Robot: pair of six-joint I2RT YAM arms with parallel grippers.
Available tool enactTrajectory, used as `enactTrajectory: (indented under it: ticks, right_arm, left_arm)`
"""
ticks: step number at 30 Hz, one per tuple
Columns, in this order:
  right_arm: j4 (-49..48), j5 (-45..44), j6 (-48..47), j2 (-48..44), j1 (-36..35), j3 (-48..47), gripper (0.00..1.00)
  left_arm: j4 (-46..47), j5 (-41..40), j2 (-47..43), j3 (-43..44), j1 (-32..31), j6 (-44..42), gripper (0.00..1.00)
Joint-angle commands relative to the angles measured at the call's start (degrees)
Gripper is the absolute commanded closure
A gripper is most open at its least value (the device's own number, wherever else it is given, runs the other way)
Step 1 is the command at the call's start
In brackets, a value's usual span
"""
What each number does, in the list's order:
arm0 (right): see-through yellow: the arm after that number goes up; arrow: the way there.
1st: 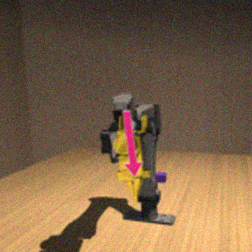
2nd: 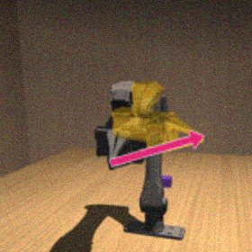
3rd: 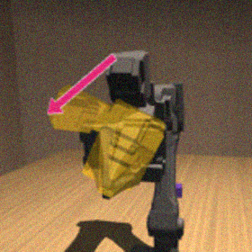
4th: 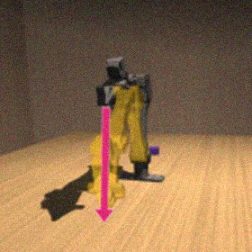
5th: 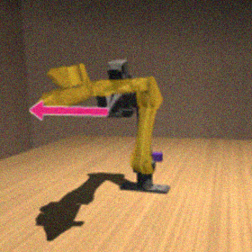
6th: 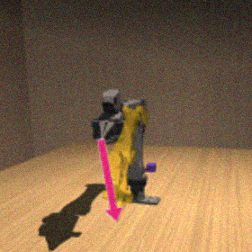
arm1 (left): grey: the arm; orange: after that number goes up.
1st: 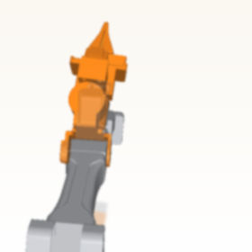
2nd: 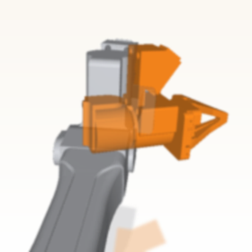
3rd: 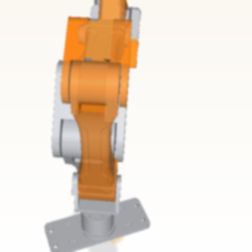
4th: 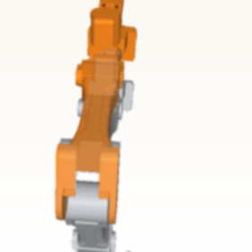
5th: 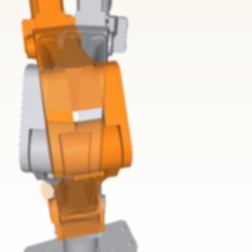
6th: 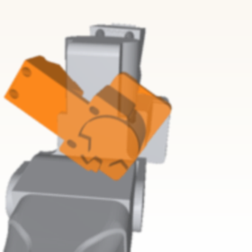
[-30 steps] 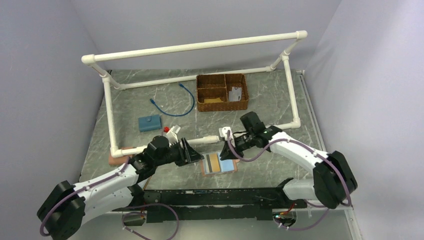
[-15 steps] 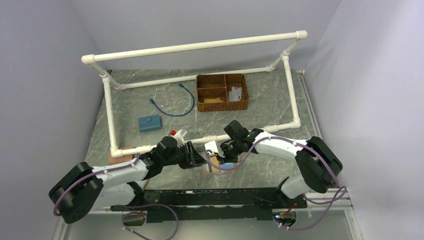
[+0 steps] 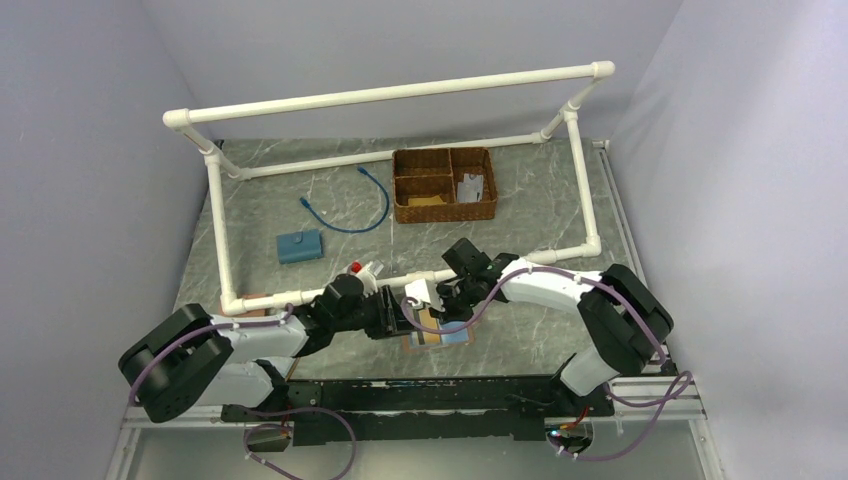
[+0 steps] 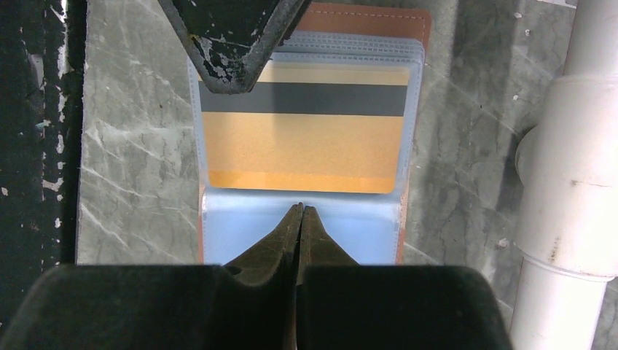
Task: Take the credit cards out of the card holder
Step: Remove the credit card from the card holder.
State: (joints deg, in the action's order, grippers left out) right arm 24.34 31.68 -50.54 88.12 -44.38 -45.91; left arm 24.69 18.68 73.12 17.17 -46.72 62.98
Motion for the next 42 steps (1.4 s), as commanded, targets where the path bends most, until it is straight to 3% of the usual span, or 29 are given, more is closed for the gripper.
enactTrajectory:
  ticks: [1, 14, 29, 42]
  right_arm:
    - [1.3, -0.3, 0.0, 0.5, 0.0, -2.0, 1.0]
    - [2.2, -1.1, 0.1, 1.9, -0.3, -2.6, 1.0]
    - [3.0, -0.5, 0.4, 2.6, -0.6, -3.3, 1.0]
    - [3.9, 0.3, 0.9, 3.0, -0.6, -3.9, 1.0]
  left_arm:
    - [3.7, 0.5, 0.9, 2.0, -0.5, 0.9, 0.56]
    - [2.6, 0.5, 7.1, 4.8, -1.3, 1.0, 0.52]
    - [12.7, 1.6, 10.4, 5.0, -1.9, 2.1, 0.52]
    - [17.3, -3.3, 7.7, 1.6, -2.0, 4.4, 0.61]
